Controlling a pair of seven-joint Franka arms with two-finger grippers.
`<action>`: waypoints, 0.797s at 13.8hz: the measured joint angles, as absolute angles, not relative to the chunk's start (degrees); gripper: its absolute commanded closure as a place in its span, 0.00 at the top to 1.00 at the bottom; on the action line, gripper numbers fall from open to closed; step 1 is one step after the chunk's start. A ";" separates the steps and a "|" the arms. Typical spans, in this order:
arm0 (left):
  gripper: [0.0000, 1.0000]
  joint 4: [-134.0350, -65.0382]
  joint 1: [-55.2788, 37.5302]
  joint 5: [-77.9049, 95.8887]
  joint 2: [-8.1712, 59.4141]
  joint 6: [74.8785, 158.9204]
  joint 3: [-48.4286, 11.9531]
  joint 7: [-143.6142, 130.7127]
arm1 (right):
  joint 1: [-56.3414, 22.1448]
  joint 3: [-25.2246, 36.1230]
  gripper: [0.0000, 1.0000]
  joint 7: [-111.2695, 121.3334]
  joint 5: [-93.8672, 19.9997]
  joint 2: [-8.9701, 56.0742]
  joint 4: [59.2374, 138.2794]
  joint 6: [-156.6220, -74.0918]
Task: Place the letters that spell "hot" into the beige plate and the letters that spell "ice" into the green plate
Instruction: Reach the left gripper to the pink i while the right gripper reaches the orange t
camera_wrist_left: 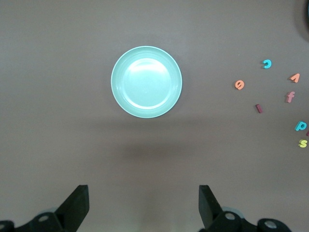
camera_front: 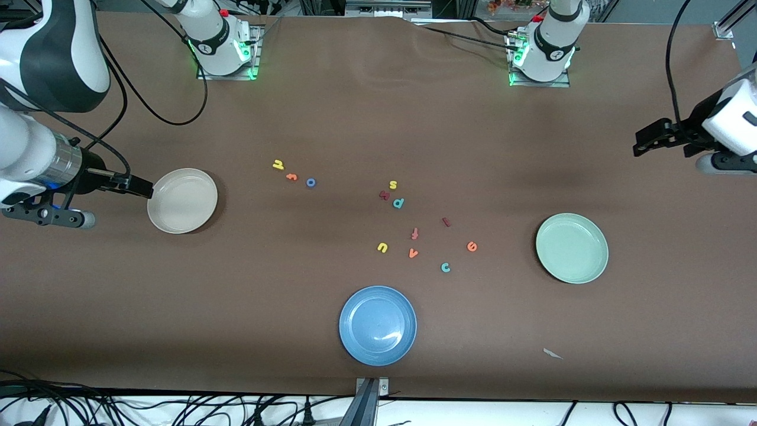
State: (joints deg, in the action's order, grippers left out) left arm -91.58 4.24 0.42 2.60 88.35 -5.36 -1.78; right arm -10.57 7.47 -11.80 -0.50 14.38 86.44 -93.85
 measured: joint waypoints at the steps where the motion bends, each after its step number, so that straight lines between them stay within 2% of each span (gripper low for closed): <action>1: 1.00 -91.63 4.23 0.43 3.16 88.95 -6.40 -3.03 | -10.57 7.47 0.99 -11.80 -0.50 14.37 86.45 -93.85; 11: 1.00 -92.01 3.89 0.43 12.88 99.32 -17.13 -18.18 | -10.59 7.32 0.99 -11.80 -0.52 13.46 87.86 -93.86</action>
State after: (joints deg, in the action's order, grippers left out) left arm -92.01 3.89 0.43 12.88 99.32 -17.13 -18.18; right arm -10.59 7.32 -11.80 -0.52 13.46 87.86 -93.86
